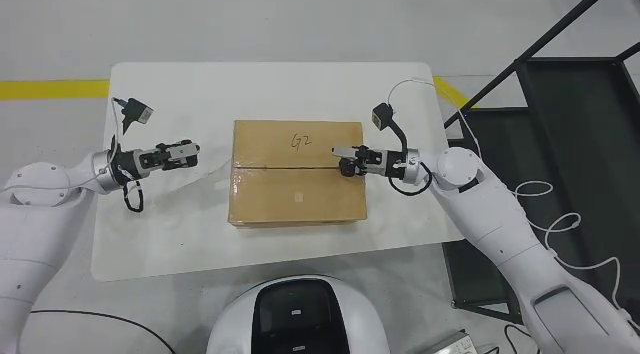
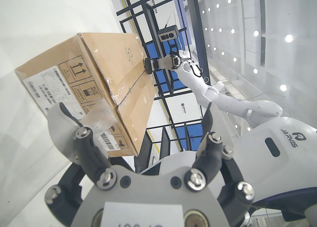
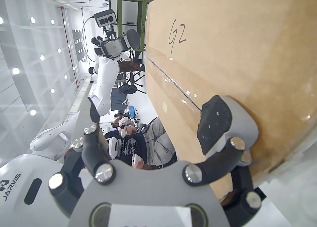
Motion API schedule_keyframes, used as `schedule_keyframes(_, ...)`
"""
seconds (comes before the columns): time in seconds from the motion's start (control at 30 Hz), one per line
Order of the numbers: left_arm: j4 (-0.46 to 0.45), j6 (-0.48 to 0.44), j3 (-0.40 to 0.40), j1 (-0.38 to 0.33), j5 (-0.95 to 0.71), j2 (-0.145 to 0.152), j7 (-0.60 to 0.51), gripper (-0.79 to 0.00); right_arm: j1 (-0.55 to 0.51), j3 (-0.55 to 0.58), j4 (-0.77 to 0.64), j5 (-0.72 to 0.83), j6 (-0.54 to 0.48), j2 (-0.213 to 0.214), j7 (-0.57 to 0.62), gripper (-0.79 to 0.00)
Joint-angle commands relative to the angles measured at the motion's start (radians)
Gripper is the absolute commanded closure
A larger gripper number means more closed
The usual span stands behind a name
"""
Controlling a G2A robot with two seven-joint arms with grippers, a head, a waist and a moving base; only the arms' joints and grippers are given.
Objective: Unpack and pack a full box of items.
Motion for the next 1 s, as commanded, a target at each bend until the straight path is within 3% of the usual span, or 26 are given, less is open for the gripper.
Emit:
schedule_keyframes(0.0,-0.008,0.025,-0.011,0.026,-0.011,0.004,-0.003,-0.785,0.000,0.000,0.000,0.000,0.000,0.000,0.000,-0.785)
schedule_keyframes(0.2,-0.015,0.023,-0.065,0.133,-0.074,0.016,0.031,-0.785,0.000,0.000,0.000,0.000,0.000,0.000,0.000,-0.785)
schedule_keyframes(0.43,-0.085,-0.014,-0.139,0.264,-0.148,0.025,0.136,-0.785,0.000,0.000,0.000,0.000,0.000,0.000,0.000,-0.785)
schedule_keyframes(0.97,-0.088,-0.006,-0.138,0.267,-0.153,0.024,0.142,-0.785,0.000,0.000,0.000,0.000,0.000,0.000,0.000,-0.785)
